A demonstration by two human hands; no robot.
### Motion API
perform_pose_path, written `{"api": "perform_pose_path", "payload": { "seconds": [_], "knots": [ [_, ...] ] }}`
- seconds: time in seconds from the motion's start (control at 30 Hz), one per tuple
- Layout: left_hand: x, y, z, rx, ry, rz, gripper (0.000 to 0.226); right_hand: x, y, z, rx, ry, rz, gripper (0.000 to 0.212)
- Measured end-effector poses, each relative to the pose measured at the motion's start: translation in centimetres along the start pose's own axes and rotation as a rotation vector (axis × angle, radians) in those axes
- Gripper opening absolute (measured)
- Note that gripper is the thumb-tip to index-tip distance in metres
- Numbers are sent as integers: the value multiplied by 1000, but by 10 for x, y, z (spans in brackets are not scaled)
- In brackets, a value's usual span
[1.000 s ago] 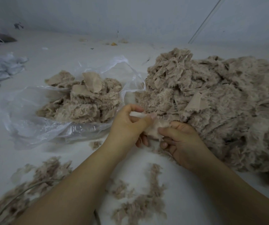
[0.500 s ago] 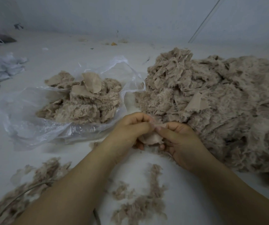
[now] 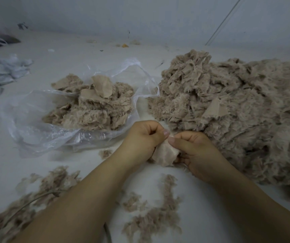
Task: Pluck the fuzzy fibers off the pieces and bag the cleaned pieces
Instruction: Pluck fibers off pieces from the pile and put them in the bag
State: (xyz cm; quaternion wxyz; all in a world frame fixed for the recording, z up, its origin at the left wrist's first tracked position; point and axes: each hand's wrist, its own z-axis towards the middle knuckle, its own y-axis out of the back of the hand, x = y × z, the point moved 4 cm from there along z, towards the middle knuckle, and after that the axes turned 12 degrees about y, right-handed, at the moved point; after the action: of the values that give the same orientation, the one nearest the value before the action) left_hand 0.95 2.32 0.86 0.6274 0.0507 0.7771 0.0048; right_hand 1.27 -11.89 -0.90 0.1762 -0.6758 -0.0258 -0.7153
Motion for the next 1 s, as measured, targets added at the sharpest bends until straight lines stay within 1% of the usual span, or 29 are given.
{"api": "perform_pose_path", "payload": {
  "seconds": [0.1,0.17,0.27,0.33,0.4,0.43,0.5,0.63,0.7,0.77,0.83,0.87,0.9,0.93,0.97,1.0],
  "knots": [
    [4,0,2,-41,33,-88,50,0,0,0,-18,-14,10,16],
    [5,-1,2,-70,38,-83,55,1,0,0,-33,-28,13,16],
    [7,3,6,-84,87,-141,49,-1,1,0,-78,-54,83,18],
    [8,6,6,12,146,-98,42,-1,1,0,-76,-55,114,22],
    [9,5,5,139,170,20,55,-1,1,0,-47,-36,125,26],
    [8,6,4,168,157,68,54,0,1,0,-35,-25,134,27],
    [6,8,5,161,114,81,40,1,-1,0,-3,-6,140,25],
    [4,10,5,99,60,28,41,-1,-3,0,35,35,47,23],
    [3,11,5,41,45,-91,40,-3,0,1,-7,16,63,26],
    [-3,23,7,-84,-24,-396,34,-5,4,2,-68,-6,105,20],
    [-12,38,6,-175,-150,-679,18,-4,6,2,-103,-17,136,21],
    [-13,41,7,-181,-181,-756,14,-4,6,2,-110,-17,152,22],
    [-11,40,8,-178,-170,-772,15,-3,5,2,-117,-13,173,23],
    [-9,36,8,-182,-129,-713,14,-2,4,2,-127,-9,197,26],
    [-5,31,8,-207,-90,-563,10,-1,3,2,-143,-8,221,29],
    [-2,25,8,-228,-78,-363,7,-1,4,3,-164,-10,240,32]
  ]
}}
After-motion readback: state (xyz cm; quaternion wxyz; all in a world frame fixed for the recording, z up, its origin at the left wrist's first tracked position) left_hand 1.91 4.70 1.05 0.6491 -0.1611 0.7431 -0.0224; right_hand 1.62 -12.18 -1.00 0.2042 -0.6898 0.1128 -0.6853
